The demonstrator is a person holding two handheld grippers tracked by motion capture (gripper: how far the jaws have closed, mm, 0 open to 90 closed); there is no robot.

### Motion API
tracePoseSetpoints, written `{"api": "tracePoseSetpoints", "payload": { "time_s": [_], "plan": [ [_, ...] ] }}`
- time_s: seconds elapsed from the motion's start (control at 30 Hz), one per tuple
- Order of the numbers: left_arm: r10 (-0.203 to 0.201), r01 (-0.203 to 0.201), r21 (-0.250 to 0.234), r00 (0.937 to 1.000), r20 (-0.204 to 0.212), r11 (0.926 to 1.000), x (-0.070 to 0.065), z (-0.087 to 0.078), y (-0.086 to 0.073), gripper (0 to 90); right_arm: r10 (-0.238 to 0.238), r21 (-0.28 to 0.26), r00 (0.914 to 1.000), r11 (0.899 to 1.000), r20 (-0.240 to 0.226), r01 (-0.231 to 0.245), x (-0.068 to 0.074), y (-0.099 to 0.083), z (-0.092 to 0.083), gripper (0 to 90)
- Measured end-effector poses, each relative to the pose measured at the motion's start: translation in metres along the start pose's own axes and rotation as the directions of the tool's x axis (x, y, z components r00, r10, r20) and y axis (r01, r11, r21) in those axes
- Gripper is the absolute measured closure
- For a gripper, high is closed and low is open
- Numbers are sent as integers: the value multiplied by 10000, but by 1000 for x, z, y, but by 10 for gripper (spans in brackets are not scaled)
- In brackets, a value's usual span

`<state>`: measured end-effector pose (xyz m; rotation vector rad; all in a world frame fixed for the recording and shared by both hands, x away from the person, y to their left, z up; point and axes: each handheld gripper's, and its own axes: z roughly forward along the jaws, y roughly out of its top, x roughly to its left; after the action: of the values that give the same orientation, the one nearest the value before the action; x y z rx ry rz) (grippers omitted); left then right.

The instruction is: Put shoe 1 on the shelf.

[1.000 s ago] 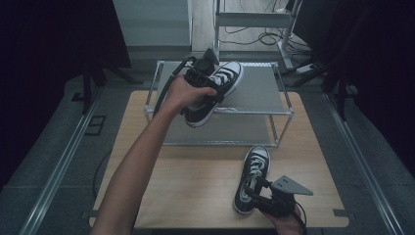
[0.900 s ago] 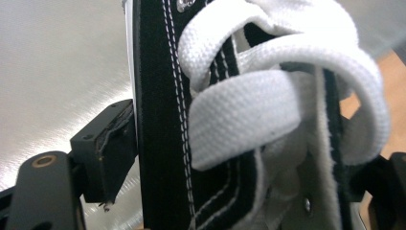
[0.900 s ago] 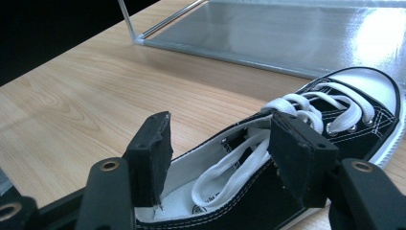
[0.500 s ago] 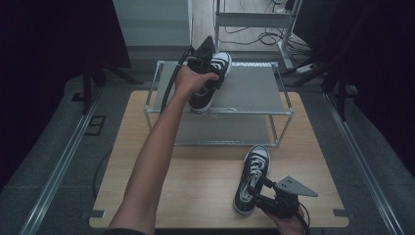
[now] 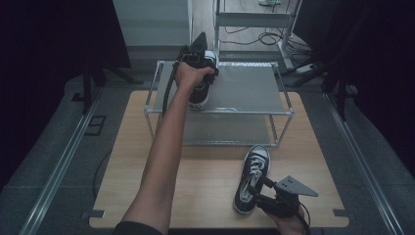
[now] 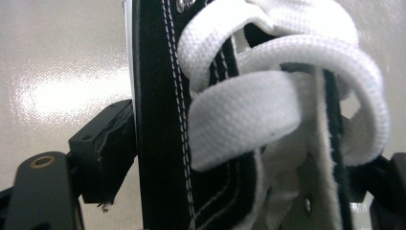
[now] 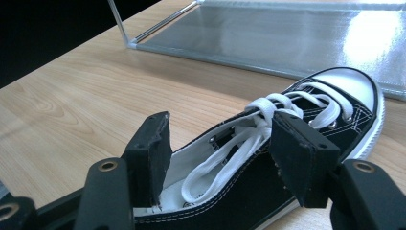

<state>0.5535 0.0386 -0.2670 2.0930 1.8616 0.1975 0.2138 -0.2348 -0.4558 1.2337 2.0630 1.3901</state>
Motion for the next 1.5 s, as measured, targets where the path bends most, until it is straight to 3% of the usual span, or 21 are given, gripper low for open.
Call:
{"api": "tracePoseSetpoints", "payload": {
  "time_s": [0.17, 0.3, 0.57, 0.7, 0.8, 1.03, 1.13, 1.23, 1.33, 1.4, 1.43, 1.5],
  "plan": [
    [-423, 432, 198, 9982, -415, 9989, 3, 10, 6, 172, 55, -41, 10000, 10000, 13, -55, -2, 0, -1, 395],
    [-742, 753, 220, 9961, -484, 9969, 4, 14, 9, 171, 51, 7, 10000, 10000, -22, -51, -2, 0, 0, 393],
    [-878, 909, 440, 9938, -685, 9949, 2, 24, 12, 165, 28, 119, 10000, 9999, -69, -27, -2, -2, 2, 387],
    [-948, 976, 489, 9939, -566, 9940, 3, 25, 13, 153, 17, 148, 10000, 9999, -86, -15, -1, -2, 3, 385],
    [-1147, 1138, -246, 9927, -361, 9932, 5, 19, 12, 138, 25, 192, 10000, 9998, -88, -24, -1, -3, 4, 383],
    [-463, 464, -558, 9989, 29, 9974, 3, 9, 6, 108, 1, 226, 10000, 9997, -89, 1, 0, -3, 5, 382],
    [-133, 160, -1146, 9996, 243, 9933, 6, 0, 0, 110, -35, 215, 10000, 9998, -92, 37, -1, -3, 4, 381],
    [560, -484, -1631, 9975, 425, 9854, 10, -11, -11, 143, -11, 202, 10000, 9998, -89, 13, -1, -2, 3, 381],
    [1253, -1067, -2040, 9889, 804, 9731, 15, -24, -22, 151, -43, 203, 9999, 9998, -108, 45, 0, -2, 3, 381],
    [1708, -1411, -2427, 9796, 1060, 9598, 18, -34, -32, 160, -77, 200, 9999, 9998, -114, 79, 2, -2, 3, 381],
    [1907, -1547, -2582, 9742, 1206, 9536, 19, -38, -36, 166, -26, 241, 9999, 9997, -147, 30, 3, -2, 3, 381],
    [2471, -1950, -2832, 9554, 1615, 9390, 22, -45, -47, 183, -111, 246, 9998, 9996, -160, 115, 4, -2, 4, 381]
  ]
}}
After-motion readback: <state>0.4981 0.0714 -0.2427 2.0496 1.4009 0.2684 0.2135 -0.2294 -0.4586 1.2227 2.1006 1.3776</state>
